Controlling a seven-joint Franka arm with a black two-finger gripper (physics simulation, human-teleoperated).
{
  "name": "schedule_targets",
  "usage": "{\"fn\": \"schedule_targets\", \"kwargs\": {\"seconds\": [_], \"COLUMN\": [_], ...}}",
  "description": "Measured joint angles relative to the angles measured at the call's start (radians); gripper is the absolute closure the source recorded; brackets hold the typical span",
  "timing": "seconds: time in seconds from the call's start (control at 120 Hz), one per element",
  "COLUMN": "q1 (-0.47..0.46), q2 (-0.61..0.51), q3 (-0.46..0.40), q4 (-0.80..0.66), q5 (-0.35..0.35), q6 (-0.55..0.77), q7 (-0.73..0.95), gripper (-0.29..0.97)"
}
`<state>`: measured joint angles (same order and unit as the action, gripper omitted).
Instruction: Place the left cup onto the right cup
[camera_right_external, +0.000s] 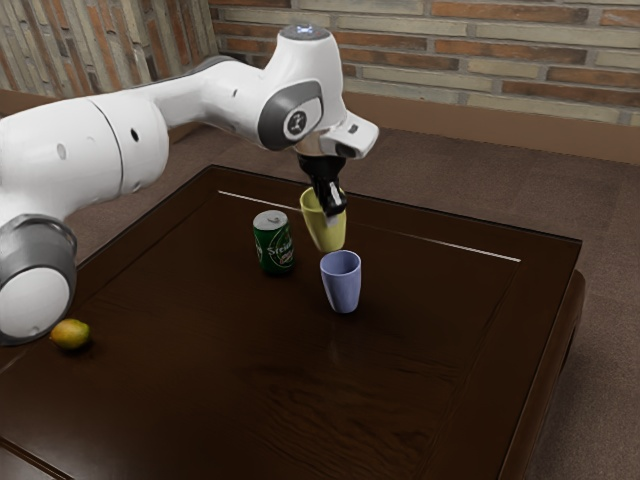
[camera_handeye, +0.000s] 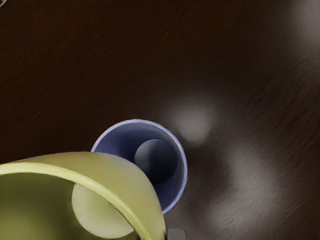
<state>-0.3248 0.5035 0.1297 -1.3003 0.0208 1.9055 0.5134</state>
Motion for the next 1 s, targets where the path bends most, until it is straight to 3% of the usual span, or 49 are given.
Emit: {"fn": "schedule_targets", "kwargs": {"seconds": [0.4,1.0], "q1": [-0.029,-0.036], "q2": [0.083,0.112], "q3": [0.011,0.024], "q4": [0.067,0.078], "q5": [-0.002,-0.007], "q6": [-0.025,-0.043], "q7": [-0.017,-0.034], "gripper": [0.79,0.78]}}
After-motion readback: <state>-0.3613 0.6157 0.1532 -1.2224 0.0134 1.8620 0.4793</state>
